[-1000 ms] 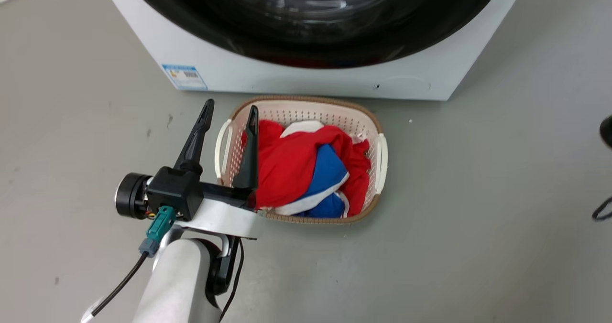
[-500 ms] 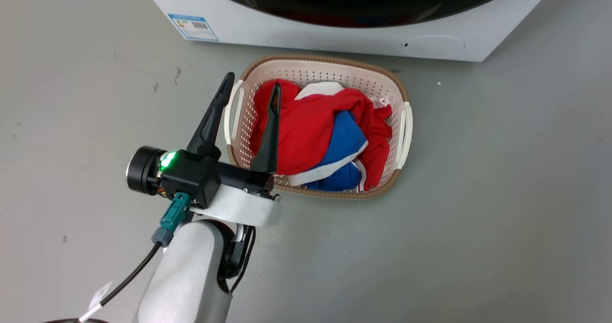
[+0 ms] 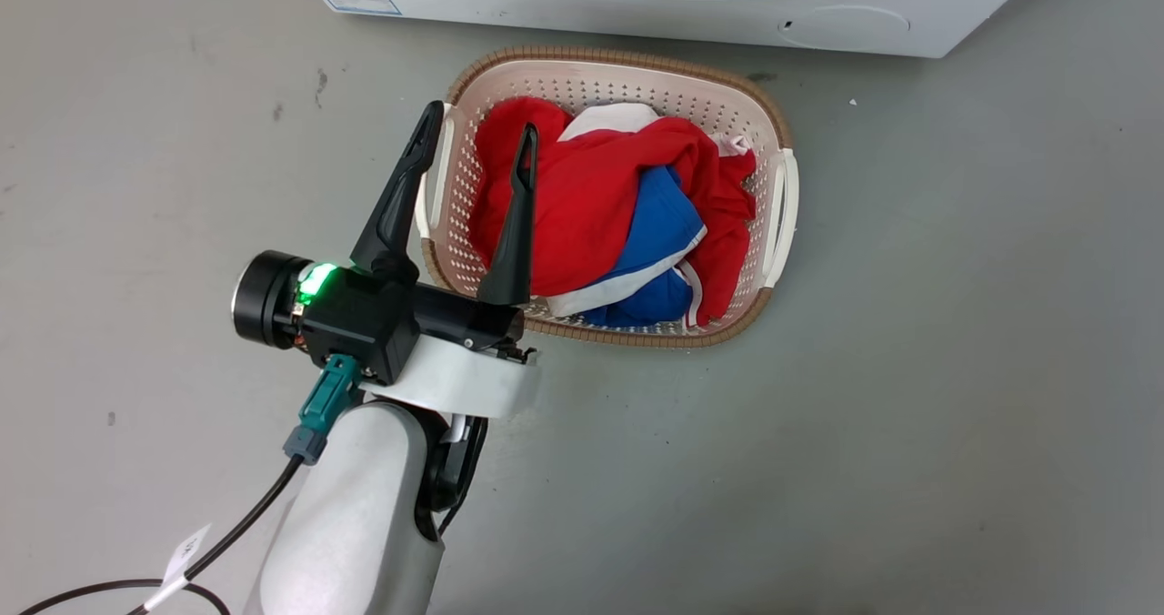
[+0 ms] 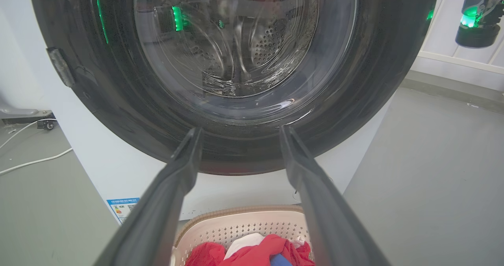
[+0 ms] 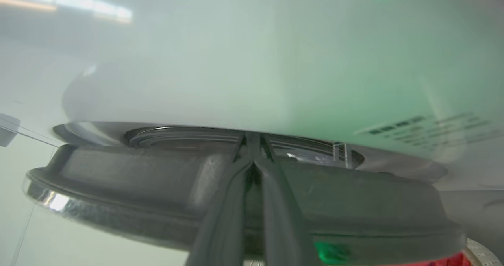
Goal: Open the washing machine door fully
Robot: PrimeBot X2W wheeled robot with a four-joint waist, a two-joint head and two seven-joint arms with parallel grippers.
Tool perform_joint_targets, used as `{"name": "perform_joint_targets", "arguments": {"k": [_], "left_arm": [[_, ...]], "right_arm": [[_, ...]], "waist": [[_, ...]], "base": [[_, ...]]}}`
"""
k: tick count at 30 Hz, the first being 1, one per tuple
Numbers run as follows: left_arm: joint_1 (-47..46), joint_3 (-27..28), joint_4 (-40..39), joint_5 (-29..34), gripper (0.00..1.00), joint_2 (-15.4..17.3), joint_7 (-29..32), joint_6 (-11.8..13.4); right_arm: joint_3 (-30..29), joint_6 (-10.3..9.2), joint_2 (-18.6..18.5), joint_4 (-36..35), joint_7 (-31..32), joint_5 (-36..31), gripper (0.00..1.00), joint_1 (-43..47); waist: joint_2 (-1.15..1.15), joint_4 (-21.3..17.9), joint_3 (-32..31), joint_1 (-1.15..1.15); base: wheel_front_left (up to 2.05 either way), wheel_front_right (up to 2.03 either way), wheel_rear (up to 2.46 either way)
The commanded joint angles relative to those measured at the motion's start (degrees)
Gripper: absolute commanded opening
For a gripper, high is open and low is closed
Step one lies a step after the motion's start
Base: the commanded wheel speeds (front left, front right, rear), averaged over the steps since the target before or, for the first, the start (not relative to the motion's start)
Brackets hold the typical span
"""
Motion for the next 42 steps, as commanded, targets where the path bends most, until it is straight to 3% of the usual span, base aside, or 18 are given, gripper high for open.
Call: {"name": "perform_joint_targets", "arguments": {"k": [1,11,20,42], "left_arm": [[-0.9,0.2,-0.2,0.3,1.0,0.0,-0.1,0.2],[-0.4,1.2,0.5,0.8,1.0,0.0,-0.1,-0.2],[2.1,2.1,2.6,0.5,1.0,0.0,-0.1,-0.8],[13.3,3.1,6.3,-1.4,1.0,0.0,-0.1,-1.8]], "right_arm": [[1.0,0.03,1.6,0.3,1.4,-0.4,0.0,-0.2],[3.2,0.09,2.2,-3.1,9.6,0.6,0.0,4.6],[4.3,0.09,2.0,-6.1,12.6,0.9,0.0,12.9],[8.7,0.09,6.5,-21.2,14.4,2.2,0.0,37.9]], "waist": [[0.0,-0.1,0.2,-0.01],[0.0,-1.5,-0.9,-0.01],[0.0,-2.2,-6.3,-0.01],[0.0,0.1,-21.7,-0.01]], "base": [[0.0,0.0,0.0],[0.0,0.0,0.0],[0.0,0.0,0.0],[0.0,0.0,0.0]]}}
